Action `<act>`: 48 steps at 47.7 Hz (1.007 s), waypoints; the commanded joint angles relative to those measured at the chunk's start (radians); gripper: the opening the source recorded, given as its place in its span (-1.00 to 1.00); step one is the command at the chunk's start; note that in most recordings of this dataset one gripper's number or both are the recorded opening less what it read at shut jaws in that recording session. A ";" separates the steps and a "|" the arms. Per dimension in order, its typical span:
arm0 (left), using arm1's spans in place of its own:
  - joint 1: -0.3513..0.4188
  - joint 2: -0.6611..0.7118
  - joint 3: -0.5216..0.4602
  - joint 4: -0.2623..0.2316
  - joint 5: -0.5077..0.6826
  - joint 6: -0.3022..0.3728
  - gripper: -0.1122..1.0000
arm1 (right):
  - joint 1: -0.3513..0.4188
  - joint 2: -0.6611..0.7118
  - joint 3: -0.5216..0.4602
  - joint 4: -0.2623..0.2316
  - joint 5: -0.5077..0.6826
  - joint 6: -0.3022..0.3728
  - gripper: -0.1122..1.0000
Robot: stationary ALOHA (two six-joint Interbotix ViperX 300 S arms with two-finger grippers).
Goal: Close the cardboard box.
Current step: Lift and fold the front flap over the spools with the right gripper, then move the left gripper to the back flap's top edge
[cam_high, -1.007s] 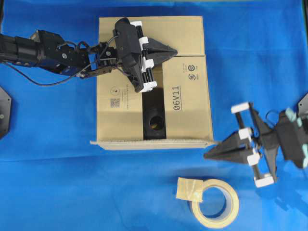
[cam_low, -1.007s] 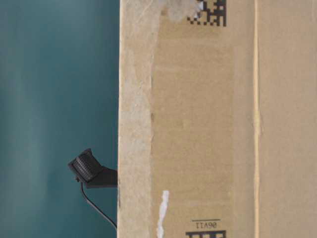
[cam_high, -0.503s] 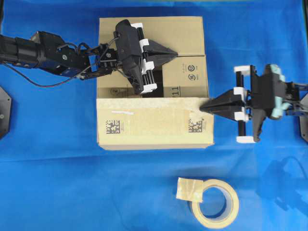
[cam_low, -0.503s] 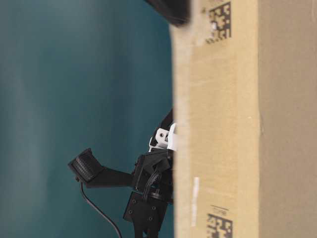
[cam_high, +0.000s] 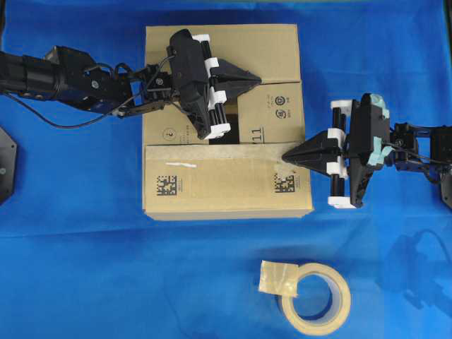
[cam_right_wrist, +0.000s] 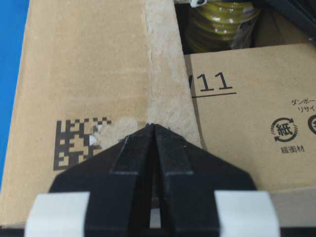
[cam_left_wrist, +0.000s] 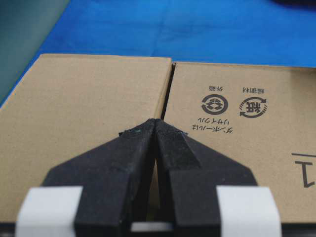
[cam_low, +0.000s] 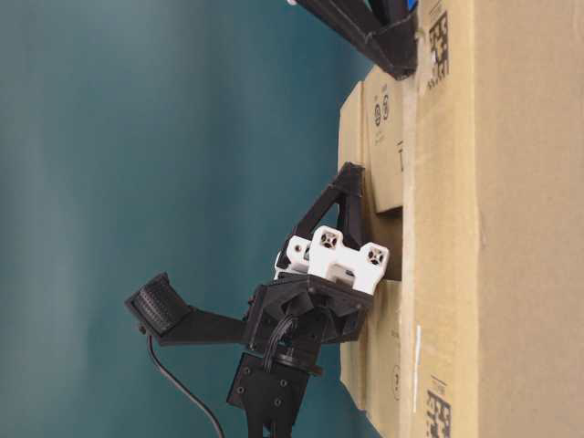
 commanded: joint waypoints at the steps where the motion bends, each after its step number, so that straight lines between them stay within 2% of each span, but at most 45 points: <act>1: -0.008 -0.015 -0.002 -0.002 0.005 -0.008 -0.80 | 0.000 0.000 -0.011 0.005 0.000 -0.002 -0.80; 10: -0.008 -0.038 -0.003 -0.005 0.026 -0.014 -0.80 | 0.000 0.000 -0.012 0.005 -0.003 -0.002 -0.80; 30: 0.005 -0.270 -0.043 -0.005 0.276 0.009 -0.80 | -0.002 0.000 -0.014 0.005 -0.018 -0.006 -0.80; 43: 0.109 -0.308 -0.123 -0.005 0.430 0.049 -0.80 | -0.002 0.000 -0.015 0.005 -0.034 -0.011 -0.80; 48: 0.155 -0.295 -0.179 -0.005 0.541 0.058 -0.80 | -0.002 0.000 -0.015 0.005 -0.035 -0.011 -0.80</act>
